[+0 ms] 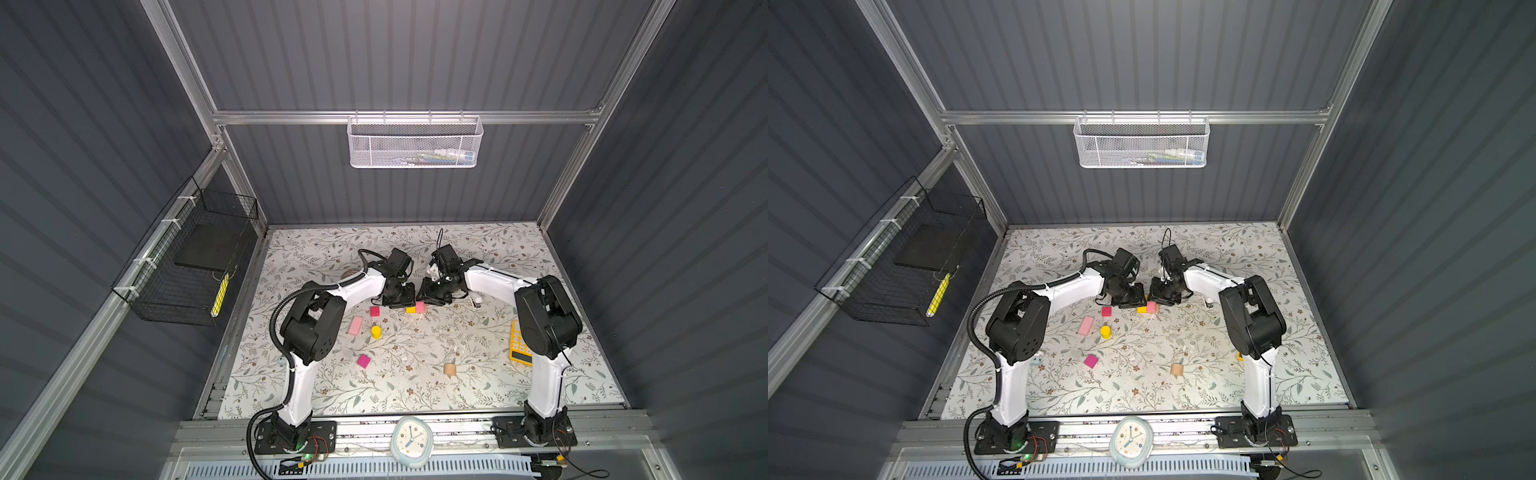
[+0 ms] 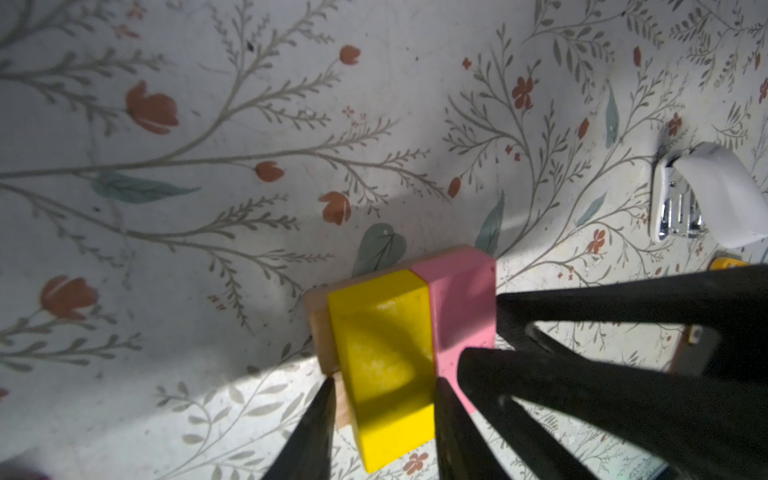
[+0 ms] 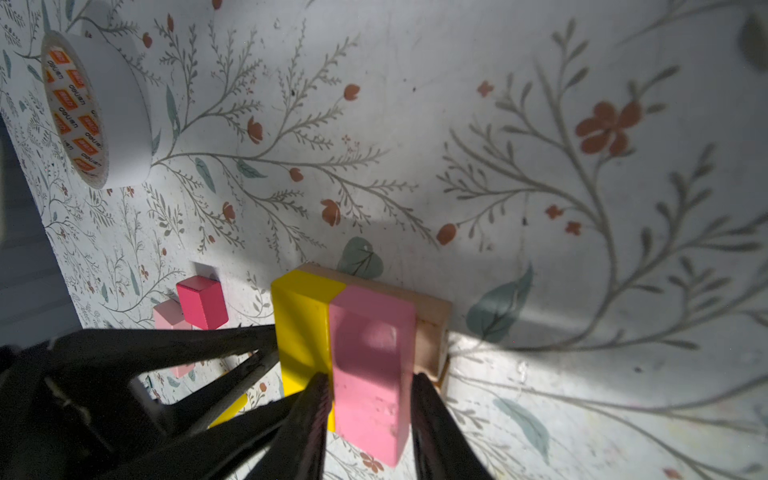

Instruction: Build the wood block tower

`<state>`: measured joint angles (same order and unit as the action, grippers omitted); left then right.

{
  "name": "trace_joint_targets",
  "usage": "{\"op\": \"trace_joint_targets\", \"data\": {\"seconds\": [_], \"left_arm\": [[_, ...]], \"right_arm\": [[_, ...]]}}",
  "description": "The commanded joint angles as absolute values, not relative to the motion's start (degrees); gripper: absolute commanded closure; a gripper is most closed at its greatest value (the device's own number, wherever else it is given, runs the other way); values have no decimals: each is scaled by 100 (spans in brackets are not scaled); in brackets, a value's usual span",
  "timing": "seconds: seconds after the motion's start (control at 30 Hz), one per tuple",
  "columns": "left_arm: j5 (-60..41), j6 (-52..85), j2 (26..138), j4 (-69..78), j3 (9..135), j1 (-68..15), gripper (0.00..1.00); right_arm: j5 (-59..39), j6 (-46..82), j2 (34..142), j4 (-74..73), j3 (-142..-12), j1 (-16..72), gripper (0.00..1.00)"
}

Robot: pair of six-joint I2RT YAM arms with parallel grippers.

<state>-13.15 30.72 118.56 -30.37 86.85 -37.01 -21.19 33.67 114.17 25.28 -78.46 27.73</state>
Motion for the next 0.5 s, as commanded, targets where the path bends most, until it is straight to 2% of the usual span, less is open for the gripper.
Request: {"op": "trace_joint_targets", "data": {"seconds": [0.0,0.47], "left_arm": [[-1337,3094,11796,-3180,8789,-3663,59],[-1190,3077,11429,-3289,8778,-3666,50]], "right_arm": [[-2035,3395,11227,2566,-7858,2738,63],[-1984,3456,10664,2563,-7612,2694,60]]}}
